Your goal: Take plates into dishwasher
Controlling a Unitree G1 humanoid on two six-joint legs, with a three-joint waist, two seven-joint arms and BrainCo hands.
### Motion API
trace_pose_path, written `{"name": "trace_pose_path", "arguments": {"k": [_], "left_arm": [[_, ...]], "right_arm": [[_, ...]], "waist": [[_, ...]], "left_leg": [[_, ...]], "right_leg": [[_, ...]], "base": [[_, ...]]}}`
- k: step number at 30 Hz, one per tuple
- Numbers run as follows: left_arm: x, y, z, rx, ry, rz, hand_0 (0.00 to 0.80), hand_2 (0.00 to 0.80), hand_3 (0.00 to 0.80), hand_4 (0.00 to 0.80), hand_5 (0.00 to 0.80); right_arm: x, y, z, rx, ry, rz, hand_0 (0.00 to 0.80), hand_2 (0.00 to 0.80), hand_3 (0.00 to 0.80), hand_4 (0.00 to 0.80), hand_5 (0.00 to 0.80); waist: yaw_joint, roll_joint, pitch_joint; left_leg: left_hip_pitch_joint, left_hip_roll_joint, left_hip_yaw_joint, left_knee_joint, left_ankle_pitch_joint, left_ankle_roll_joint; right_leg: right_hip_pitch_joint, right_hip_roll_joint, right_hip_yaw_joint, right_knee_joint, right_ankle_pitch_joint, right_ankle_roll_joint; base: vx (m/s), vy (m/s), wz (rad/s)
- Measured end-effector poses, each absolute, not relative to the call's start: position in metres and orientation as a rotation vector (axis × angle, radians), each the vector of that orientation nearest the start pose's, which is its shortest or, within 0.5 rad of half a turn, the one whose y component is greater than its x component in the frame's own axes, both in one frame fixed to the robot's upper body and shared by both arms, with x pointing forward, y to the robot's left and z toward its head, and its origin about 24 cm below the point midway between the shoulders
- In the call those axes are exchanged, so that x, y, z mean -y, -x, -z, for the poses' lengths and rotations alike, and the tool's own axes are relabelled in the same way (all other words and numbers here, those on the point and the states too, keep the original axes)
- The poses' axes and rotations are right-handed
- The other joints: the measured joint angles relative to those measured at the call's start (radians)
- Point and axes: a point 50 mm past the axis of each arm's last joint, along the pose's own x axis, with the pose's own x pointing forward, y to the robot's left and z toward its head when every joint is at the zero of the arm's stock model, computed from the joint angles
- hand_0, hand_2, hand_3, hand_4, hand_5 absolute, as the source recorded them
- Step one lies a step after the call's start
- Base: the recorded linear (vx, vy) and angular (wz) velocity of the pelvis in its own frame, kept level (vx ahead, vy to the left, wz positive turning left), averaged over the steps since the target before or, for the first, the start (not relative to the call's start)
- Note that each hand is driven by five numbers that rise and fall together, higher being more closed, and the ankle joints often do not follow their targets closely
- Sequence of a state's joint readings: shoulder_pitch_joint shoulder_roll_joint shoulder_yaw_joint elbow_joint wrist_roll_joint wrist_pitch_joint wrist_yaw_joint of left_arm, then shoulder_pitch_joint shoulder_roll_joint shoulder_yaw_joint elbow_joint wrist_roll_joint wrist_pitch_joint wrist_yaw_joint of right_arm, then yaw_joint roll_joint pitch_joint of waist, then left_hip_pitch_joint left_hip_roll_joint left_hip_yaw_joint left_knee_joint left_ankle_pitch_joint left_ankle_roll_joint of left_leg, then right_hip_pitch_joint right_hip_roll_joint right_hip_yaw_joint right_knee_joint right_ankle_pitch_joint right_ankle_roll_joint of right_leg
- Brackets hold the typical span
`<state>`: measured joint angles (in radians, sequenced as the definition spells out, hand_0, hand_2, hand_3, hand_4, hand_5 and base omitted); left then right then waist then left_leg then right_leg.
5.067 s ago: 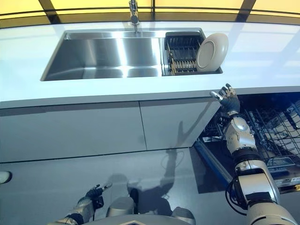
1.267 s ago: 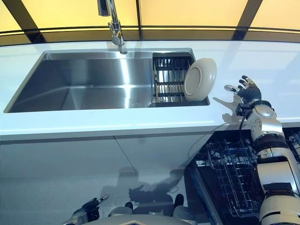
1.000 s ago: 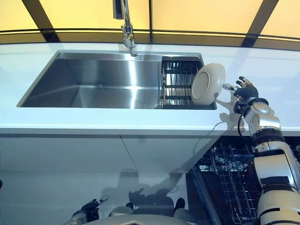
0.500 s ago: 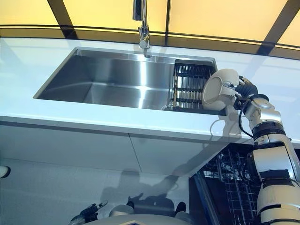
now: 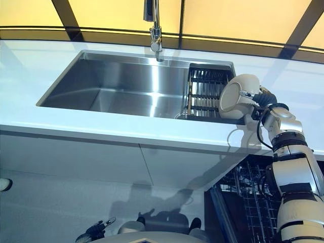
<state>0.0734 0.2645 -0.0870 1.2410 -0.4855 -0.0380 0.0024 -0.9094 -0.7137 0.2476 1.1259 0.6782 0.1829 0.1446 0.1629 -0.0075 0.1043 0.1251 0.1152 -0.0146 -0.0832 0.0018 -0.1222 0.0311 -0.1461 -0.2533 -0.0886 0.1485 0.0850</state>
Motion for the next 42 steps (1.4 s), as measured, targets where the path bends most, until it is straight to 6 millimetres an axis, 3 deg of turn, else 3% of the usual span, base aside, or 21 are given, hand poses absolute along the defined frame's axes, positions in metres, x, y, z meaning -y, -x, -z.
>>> {"name": "trace_pose_path", "arguments": {"k": [5,6,7,8,9,10,24,42], "left_arm": [[-0.25,-0.059,0.162,-1.206,0.129,-0.415,0.0,0.0,0.0,0.0,0.0],[-0.25,-0.058,0.163,-1.208,0.132,-0.418,0.0,0.0,0.0,0.0,0.0],[-0.249,-0.057,0.163,-1.209,0.134,-0.42,0.0,0.0,0.0,0.0,0.0],[-0.249,-0.057,0.163,-1.21,0.135,-0.421,0.0,0.0,0.0,0.0,0.0],[-0.249,-0.056,0.163,-1.211,0.137,-0.421,0.0,0.0,0.0,0.0,0.0],[-0.248,-0.056,0.163,-1.212,0.14,-0.422,0.0,0.0,0.0,0.0,0.0],[-0.25,-0.052,0.163,-1.207,0.157,-0.45,0.0,0.0,0.0,0.0,0.0],[-0.25,-0.055,0.163,-1.201,0.15,-0.46,0.0,0.0,0.0,0.0,0.0]], "right_arm": [[0.316,-0.371,-0.13,-0.303,-0.021,0.18,0.0,0.0,0.0,0.0,0.0],[0.316,-0.372,-0.131,-0.305,-0.023,0.175,0.113,0.113,0.113,0.113,0.113],[0.315,-0.372,-0.132,-0.307,-0.024,0.173,0.411,0.411,0.411,0.411,0.411],[0.315,-0.373,-0.131,-0.31,-0.025,0.168,0.455,0.455,0.455,0.455,0.455],[0.313,-0.373,-0.13,-0.318,-0.028,0.158,0.706,0.706,0.706,0.706,0.706],[0.31,-0.373,-0.126,-0.337,-0.036,0.142,0.8,0.8,0.8,0.8,0.8],[0.303,-0.38,-0.133,-0.362,0.078,0.14,0.8,0.8,0.8,0.8,0.8],[0.295,-0.386,-0.144,-0.341,0.264,0.117,0.8,0.8,0.8,0.8,0.8]], "waist": [[-0.001,0.011,0.002],[-0.001,0.012,0.002],[0.0,0.013,0.001],[0.001,0.014,0.001],[0.003,0.015,0.001],[0.007,0.016,0.0],[0.047,0.016,-0.006],[0.044,-0.023,-0.031]], "left_leg": [[-0.001,0.001,0.0,0.0,0.0,0.0],[-0.001,0.001,0.0,0.0,0.0,0.0],[-0.001,0.001,0.0,0.0,0.0,0.0],[-0.001,0.001,-0.001,0.0,0.0,0.0],[-0.001,0.002,-0.001,0.0,0.0,0.0],[-0.002,0.001,-0.002,0.0,0.0,0.0],[-0.013,-0.003,-0.017,0.009,0.002,-0.002],[0.003,-0.004,-0.001,0.006,0.002,-0.002]], "right_leg": [[0.0,0.0,-0.001,-0.001,0.0,0.0],[0.0,0.0,-0.001,-0.001,0.0,0.0],[0.0,0.0,-0.001,-0.001,0.0,0.0],[0.0,0.0,-0.001,-0.001,0.0,0.0],[0.0,0.0,-0.002,-0.001,0.0,0.0],[0.0,0.0,-0.003,-0.001,0.0,0.0],[0.001,0.002,-0.013,0.002,-0.001,-0.001],[0.002,0.004,0.001,0.003,-0.001,-0.001]], "base": [[0.0,0.0,0.0],[0.0,0.0,0.0],[0.0,0.0,0.0],[0.0,0.0,0.0],[0.0,0.0,0.0],[0.0,0.0,0.0],[-0.016,0.014,0.03],[-0.01,0.007,-0.02]]}}
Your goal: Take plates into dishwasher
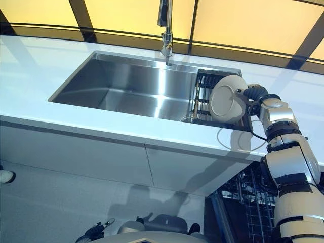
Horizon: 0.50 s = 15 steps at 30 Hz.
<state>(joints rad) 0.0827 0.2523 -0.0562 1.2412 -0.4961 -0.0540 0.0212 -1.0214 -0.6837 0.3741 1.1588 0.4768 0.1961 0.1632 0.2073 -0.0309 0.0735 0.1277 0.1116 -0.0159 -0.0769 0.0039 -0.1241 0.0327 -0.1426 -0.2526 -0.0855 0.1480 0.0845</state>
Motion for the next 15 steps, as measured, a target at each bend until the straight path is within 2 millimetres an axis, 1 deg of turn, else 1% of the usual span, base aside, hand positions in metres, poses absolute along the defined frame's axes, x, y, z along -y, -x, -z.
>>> {"name": "trace_pose_path", "arguments": {"k": [2,4,8,10,12,14,15], "left_arm": [[-0.25,-0.055,0.163,-1.201,0.149,-0.46,0.0,0.0,0.0,0.0,0.0],[-0.25,-0.059,0.162,-1.194,0.149,-0.458,0.0,0.0,0.0,0.0,0.0],[-0.25,-0.063,0.162,-1.185,0.148,-0.461,0.0,0.0,0.0,0.0,0.0],[-0.25,-0.062,0.162,-1.187,0.154,-0.469,0.0,0.0,0.0,0.0,0.0],[-0.25,-0.063,0.162,-1.186,0.154,-0.469,0.0,0.0,0.0,0.0,0.0],[-0.25,-0.065,0.162,-1.181,0.158,-0.479,0.0,0.0,0.0,0.0,0.0],[-0.25,-0.065,0.162,-1.179,0.168,-0.487,0.0,0.0,0.0,0.0,0.0]], "right_arm": [[0.294,-0.388,-0.15,-0.316,0.303,0.106,0.8,0.8,0.8,0.8,0.8],[0.296,-0.388,-0.156,-0.302,0.341,0.113,0.8,0.8,0.8,0.8,0.8],[0.303,-0.388,-0.178,-0.23,0.431,0.144,0.8,0.8,0.8,0.8,0.8],[0.301,-0.39,-0.188,-0.193,0.45,0.148,0.8,0.8,0.8,0.8,0.8],[0.303,-0.39,-0.197,-0.161,0.465,0.153,0.8,0.8,0.8,0.8,0.8],[0.304,-0.389,-0.206,-0.132,0.488,0.164,0.8,0.8,0.8,0.8,0.8],[0.306,-0.389,-0.21,-0.12,0.504,0.176,0.8,0.8,0.8,0.8,0.8]], "waist": [[-0.001,-0.001,0.0],[-0.002,-0.004,0.0],[-0.008,-0.016,0.001],[-0.03,-0.024,0.001],[-0.033,-0.029,0.001],[-0.052,-0.034,0.001],[-0.054,-0.035,0.001]], "left_leg": [[0.002,0.0,0.01,-0.003,0.0,0.0],[0.004,0.0,0.013,-0.005,0.0,0.0],[0.019,0.0,0.028,-0.007,-0.001,0.0],[0.02,0.0,0.036,-0.007,-0.001,0.0],[0.02,0.001,0.044,-0.008,-0.003,0.001],[0.022,0.001,0.048,-0.008,-0.005,0.003],[0.025,0.001,0.053,-0.008,-0.006,0.003]], "right_leg": [[-0.001,0.001,0.01,0.0,0.0,0.001],[-0.002,0.001,0.014,0.0,0.001,0.001],[-0.002,0.003,0.028,0.0,0.001,0.002],[-0.003,0.003,0.031,-0.001,0.002,0.002],[-0.003,0.004,0.039,-0.002,0.002,0.002],[-0.003,0.005,0.043,-0.003,0.001,0.003],[-0.003,0.006,0.048,-0.003,0.001,0.004]], "base": [[-0.013,0.016,-0.13],[-0.017,0.019,-0.07],[-0.009,0.025,-0.09],[0.0,0.03,-0.06],[0.002,0.029,-0.1],[0.01,0.031,-0.08],[0.012,0.023,-0.12]]}}
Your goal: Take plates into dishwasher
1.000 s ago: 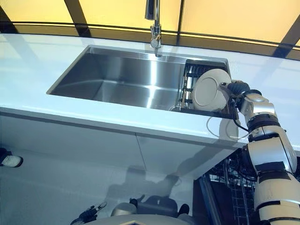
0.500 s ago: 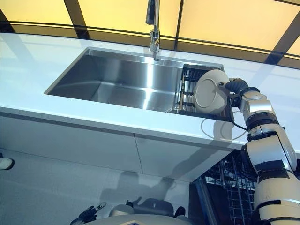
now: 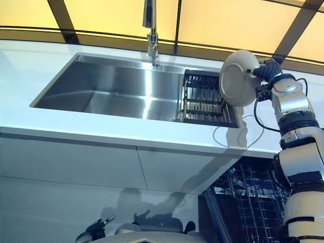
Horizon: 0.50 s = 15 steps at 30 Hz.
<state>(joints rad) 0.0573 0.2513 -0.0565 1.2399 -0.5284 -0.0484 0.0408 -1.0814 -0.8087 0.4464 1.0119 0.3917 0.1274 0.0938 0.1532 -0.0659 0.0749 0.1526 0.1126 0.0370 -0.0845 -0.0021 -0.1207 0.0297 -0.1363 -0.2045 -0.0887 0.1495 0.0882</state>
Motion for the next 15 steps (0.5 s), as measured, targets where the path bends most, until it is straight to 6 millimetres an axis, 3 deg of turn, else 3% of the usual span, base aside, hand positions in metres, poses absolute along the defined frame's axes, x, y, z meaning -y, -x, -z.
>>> {"name": "trace_pose_path", "arguments": {"k": [3,8,15], "left_arm": [[-0.25,-0.066,0.162,-1.18,0.174,-0.49,0.0,0.0,0.0,0.0,0.0],[-0.25,-0.066,0.162,-1.182,0.173,-0.498,0.0,0.0,0.0,0.0,0.0],[-0.249,-0.067,0.161,-1.179,0.174,-0.515,0.0,0.0,0.0,0.0,0.0]], "right_arm": [[0.311,-0.386,-0.221,-0.095,0.588,0.202,0.8,0.8,0.8,0.8,0.8],[0.325,-0.376,-0.247,-0.04,0.872,0.292,0.8,0.8,0.8,0.8,0.8],[0.319,-0.365,-0.282,0.118,1.247,0.401,0.8,0.8,0.8,0.8,0.8]], "waist": [[-0.001,-0.001,0.001],[-0.017,-0.008,0.004],[-0.057,-0.016,0.008]], "left_leg": [[0.01,0.002,0.014,0.0,-0.004,0.001],[0.011,0.003,0.02,0.0,-0.007,0.0],[0.012,0.001,0.049,0.0,-0.007,-0.002]], "right_leg": [[0.0,0.004,0.013,0.0,-0.001,0.002],[-0.003,0.007,0.021,0.0,-0.001,0.002],[-0.028,0.011,0.055,0.0,0.012,-0.004]], "base": [[0.005,0.01,-0.14],[-0.007,0.004,-0.04],[-0.03,0.011,-0.14]]}}
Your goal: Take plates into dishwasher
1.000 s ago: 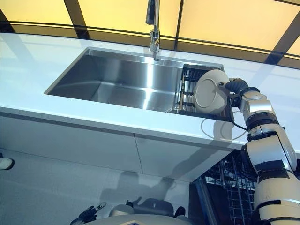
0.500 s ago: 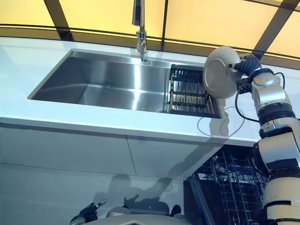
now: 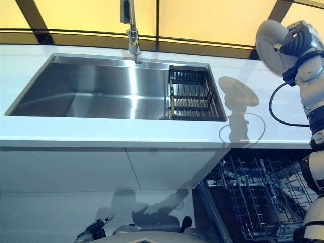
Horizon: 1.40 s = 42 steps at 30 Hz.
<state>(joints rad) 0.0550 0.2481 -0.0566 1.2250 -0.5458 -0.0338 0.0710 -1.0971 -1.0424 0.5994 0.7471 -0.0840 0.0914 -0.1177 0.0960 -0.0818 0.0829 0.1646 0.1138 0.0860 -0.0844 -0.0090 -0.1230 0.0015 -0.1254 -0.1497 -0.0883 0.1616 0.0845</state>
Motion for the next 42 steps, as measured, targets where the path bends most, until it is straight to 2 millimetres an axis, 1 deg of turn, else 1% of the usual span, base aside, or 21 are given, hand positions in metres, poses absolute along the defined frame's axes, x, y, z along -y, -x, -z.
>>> {"name": "trace_pose_path", "arguments": {"k": [2,4,6,9,12,13,14,15,16,17,19,22,25,26,27,29,30,33,37,40,42], "left_arm": [[-0.249,-0.073,0.16,-1.161,0.176,-0.509,0.0,0.0,0.0,0.0,0.0],[-0.248,-0.075,0.16,-1.151,0.176,-0.507,0.0,0.0,0.0,0.0,0.0],[-0.248,-0.077,0.159,-1.147,0.175,-0.509,0.0,0.0,0.0,0.0,0.0],[-0.248,-0.08,0.159,-1.138,0.194,-0.519,0.0,0.0,0.0,0.0,0.0],[-0.246,-0.081,0.159,-1.134,0.202,-0.519,0.0,0.0,0.0,0.0,0.0],[-0.246,-0.081,0.159,-1.133,0.203,-0.518,0.0,0.0,0.0,0.0,0.0],[-0.245,-0.082,0.159,-1.132,0.206,-0.517,0.0,0.0,0.0,0.0,0.0],[-0.244,-0.082,0.159,-1.13,0.21,-0.517,0.0,0.0,0.0,0.0,0.0],[-0.243,-0.083,0.159,-1.127,0.214,-0.518,0.0,0.0,0.0,0.0,0.0],[-0.243,-0.085,0.159,-1.12,0.221,-0.52,0.0,0.0,0.0,0.0,0.0],[-0.242,-0.087,0.158,-1.105,0.244,-0.538,0.0,0.0,0.0,0.0,0.0],[-0.238,-0.091,0.158,-1.093,0.252,-0.531,0.0,0.0,0.0,0.0,0.0],[-0.239,-0.091,0.158,-1.095,0.251,-0.534,0.0,0.0,0.0,0.0,0.0],[-0.239,-0.091,0.158,-1.095,0.251,-0.534,0.0,0.0,0.0,0.0,0.0],[-0.239,-0.091,0.158,-1.094,0.25,-0.535,0.0,0.0,0.0,0.0,0.0],[-0.239,-0.089,0.158,-1.098,0.25,-0.542,0.0,0.0,0.0,0.0,0.0],[-0.24,-0.089,0.158,-1.099,0.251,-0.545,0.0,0.0,0.0,0.0,0.0],[-0.242,-0.088,0.158,-1.092,0.264,-0.569,0.0,0.0,0.0,0.0,0.0],[-0.243,-0.087,0.158,-1.088,0.264,-0.58,0.0,0.0,0.0,0.0,0.0],[-0.244,-0.088,0.157,-1.083,0.263,-0.58,0.0,0.0,0.0,0.0,0.0],[-0.244,-0.087,0.158,-1.083,0.262,-0.582,0.0,0.0,0.0,0.0,0.0]], "right_arm": [[0.318,-0.359,-0.286,0.164,1.356,0.426,0.8,0.8,0.8,0.8,0.8],[0.318,-0.354,-0.279,0.188,1.429,0.435,0.8,0.8,0.8,0.8,0.8],[0.321,-0.349,-0.264,0.179,1.481,0.433,0.8,0.8,0.8,0.8,0.8],[0.331,-0.338,-0.233,0.116,1.542,0.406,0.8,0.8,0.8,0.8,0.8],[0.346,-0.322,-0.202,0.031,1.552,0.394,0.8,0.8,0.8,0.8,0.8],[0.348,-0.319,-0.196,0.016,1.556,0.391,0.8,0.8,0.8,0.8,0.8],[0.352,-0.314,-0.187,-0.015,1.556,0.382,0.8,0.8,0.8,0.8,0.8],[0.356,-0.308,-0.176,-0.049,1.551,0.372,0.8,0.8,0.8,0.8,0.8],[0.359,-0.304,-0.17,-0.066,1.548,0.369,0.8,0.8,0.8,0.8,0.8],[0.363,-0.299,-0.164,-0.087,1.549,0.373,0.8,0.8,0.8,0.8,0.8],[0.368,-0.292,-0.157,-0.112,1.548,0.376,0.8,0.8,0.8,0.8,0.8],[0.377,-0.281,-0.151,-0.136,1.532,0.421,0.8,0.8,0.8,0.8,0.8],[0.379,-0.276,-0.145,-0.151,1.54,0.421,0.8,0.8,0.8,0.8,0.8],[0.38,-0.274,-0.143,-0.158,1.541,0.42,0.8,0.8,0.8,0.8,0.8],[0.381,-0.27,-0.139,-0.172,1.543,0.421,0.8,0.8,0.8,0.8,0.8],[0.382,-0.263,-0.129,-0.202,1.538,0.418,0.8,0.8,0.8,0.8,0.8],[0.382,-0.262,-0.127,-0.208,1.535,0.417,0.8,0.8,0.8,0.8,0.8],[0.388,-0.248,-0.111,-0.283,1.555,0.388,0.8,0.8,0.8,0.8,0.8],[0.39,-0.231,-0.086,-0.383,1.547,0.323,0.8,0.8,0.8,0.8,0.8],[0.389,-0.223,-0.073,-0.433,1.529,0.283,0.8,0.8,0.8,0.8,0.8],[0.386,-0.223,-0.068,-0.44,1.509,0.268,0.8,0.8,0.8,0.8,0.8]], "waist": [[-0.016,-0.001,0.0],[-0.029,-0.002,0.0],[-0.035,-0.003,0.001],[-0.054,-0.003,0.001],[-0.059,0.0,0.003],[-0.06,0.002,0.004],[-0.065,0.004,0.006],[-0.083,0.009,0.01],[-0.085,0.012,0.015],[-0.099,0.015,0.02],[-0.114,0.025,0.028],[-0.117,0.034,0.037],[-0.139,0.034,0.039],[-0.14,0.033,0.039],[-0.141,0.033,0.039],[-0.16,0.031,0.04],[-0.159,0.031,0.041],[-0.163,0.031,0.041],[-0.166,0.029,0.042],[-0.175,0.028,0.043],[-0.189,0.026,0.044]], "left_leg": [[0.0,0.0,0.011,0.0,-0.001,0.001],[0.0,0.0,0.016,0.0,-0.004,0.005],[0.002,0.0,0.024,-0.001,-0.006,0.005],[0.0,-0.001,0.027,-0.001,-0.006,0.005],[-0.002,-0.002,0.046,-0.001,-0.009,0.006],[-0.001,-0.002,0.049,0.0,-0.01,0.007],[-0.001,-0.003,0.051,0.0,-0.011,0.007],[-0.002,-0.003,0.051,-0.001,-0.012,0.008],[-0.001,-0.003,0.053,-0.001,-0.013,0.008],[0.0,-0.004,0.055,-0.001,-0.014,0.009],[0.001,-0.003,0.064,-0.001,-0.015,0.009],[0.014,-0.001,0.078,-0.001,-0.021,0.007],[0.015,0.0,0.08,-0.004,-0.021,0.007],[0.015,0.0,0.08,-0.004,-0.021,0.007],[0.015,0.0,0.081,-0.004,-0.022,0.007],[0.015,0.0,0.083,-0.004,-0.022,0.007],[0.015,0.0,0.083,-0.004,-0.022,0.008],[0.017,-0.001,0.094,-0.004,-0.024,0.008],[0.017,-0.002,0.103,-0.003,-0.026,0.009],[0.017,-0.003,0.105,-0.004,-0.026,0.009],[0.017,-0.003,0.106,-0.004,-0.026,0.009]], "right_leg": [[-0.004,0.001,0.007,0.0,0.001,0.0],[-0.003,0.002,0.012,0.0,0.001,0.001],[-0.005,0.003,0.022,-0.001,0.0,0.004],[-0.01,0.003,0.032,-0.001,0.0,0.005],[-0.024,0.006,0.05,-0.001,0.003,0.006],[-0.025,0.007,0.053,-0.001,0.004,0.005],[-0.028,0.007,0.058,-0.001,0.005,0.006],[-0.029,0.007,0.059,-0.001,0.005,0.006],[-0.029,0.007,0.061,-0.001,0.005,0.006],[-0.03,0.008,0.063,-0.001,0.005,0.006],[-0.032,0.009,0.07,-0.001,0.005,0.007],[-0.03,0.016,0.087,-0.001,0.006,0.006],[-0.03,0.016,0.088,-0.001,0.006,0.006],[-0.03,0.016,0.088,-0.001,0.006,0.006],[-0.031,0.017,0.089,-0.001,0.006,0.006],[-0.031,0.017,0.091,-0.001,0.006,0.006],[-0.031,0.017,0.091,-0.001,0.006,0.006],[-0.035,0.018,0.099,-0.001,0.007,0.007],[-0.04,0.018,0.108,-0.001,0.008,0.009],[-0.041,0.017,0.112,-0.001,0.009,0.01],[-0.041,0.017,0.113,-0.001,0.009,0.01]], "base": [[-0.025,0.002,-0.09],[-0.021,-0.004,-0.08],[-0.026,-0.004,-0.11],[-0.017,0.004,-0.04],[-0.026,0.004,-0.15],[-0.018,0.004,-0.16],[-0.02,0.007,-0.09],[-0.021,0.01,-0.08],[-0.014,0.008,-0.05],[-0.009,0.007,-0.05],[-0.01,0.008,-0.11],[-0.006,0.002,-0.16],[-0.002,-0.002,-0.03],[0.0,0.0,0.0],[0.0,0.0,0.0],[0.0,0.0,0.0],[0.0,0.0,0.0],[-0.022,-0.015,-0.07],[-0.023,-0.016,-0.07],[-0.011,-0.009,-0.03],[0.0,0.0,0.0]]}}
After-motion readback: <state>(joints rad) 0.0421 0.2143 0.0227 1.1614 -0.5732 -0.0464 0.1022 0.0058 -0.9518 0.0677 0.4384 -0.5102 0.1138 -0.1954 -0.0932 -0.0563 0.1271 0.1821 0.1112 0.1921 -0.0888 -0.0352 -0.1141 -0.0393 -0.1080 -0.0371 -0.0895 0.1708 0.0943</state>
